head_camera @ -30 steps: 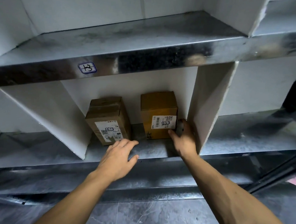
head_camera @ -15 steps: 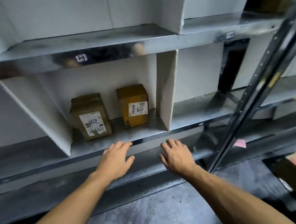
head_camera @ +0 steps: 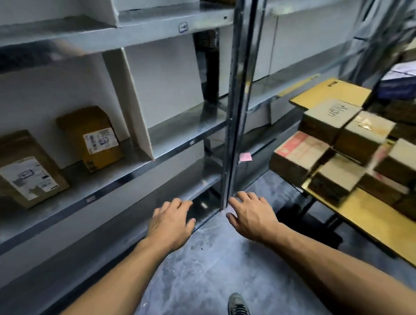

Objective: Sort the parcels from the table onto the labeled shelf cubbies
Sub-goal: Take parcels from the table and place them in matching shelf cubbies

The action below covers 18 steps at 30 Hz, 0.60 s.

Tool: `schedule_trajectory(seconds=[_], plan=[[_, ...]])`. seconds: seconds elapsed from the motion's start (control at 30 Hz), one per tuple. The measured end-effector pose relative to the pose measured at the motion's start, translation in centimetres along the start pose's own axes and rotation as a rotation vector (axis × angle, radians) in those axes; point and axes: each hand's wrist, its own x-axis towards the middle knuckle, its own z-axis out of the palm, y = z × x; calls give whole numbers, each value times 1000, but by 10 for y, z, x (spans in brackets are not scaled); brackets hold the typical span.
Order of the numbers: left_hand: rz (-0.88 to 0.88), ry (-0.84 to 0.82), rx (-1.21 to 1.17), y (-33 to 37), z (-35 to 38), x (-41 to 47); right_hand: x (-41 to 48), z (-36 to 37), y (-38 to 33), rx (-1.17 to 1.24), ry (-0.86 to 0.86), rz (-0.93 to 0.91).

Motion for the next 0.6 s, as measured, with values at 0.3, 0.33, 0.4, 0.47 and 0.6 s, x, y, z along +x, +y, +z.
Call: schedule_trajectory(seconds=[0.3,0.33,0.4,0.47,0.6], plan=[[302,-10,46,149,17,77,-77,-4,143,11,33,323],[333,-5,54,170,19,86,-85,-6,162,17,45,353],[381,-5,66,213,24,104,-99,-10,200,24,62,408],[420,-3,75,252,32,119,-111,-11,236,16,66,446],[454,-5,66,309,51,144,-125,-7,297,26,58,478]])
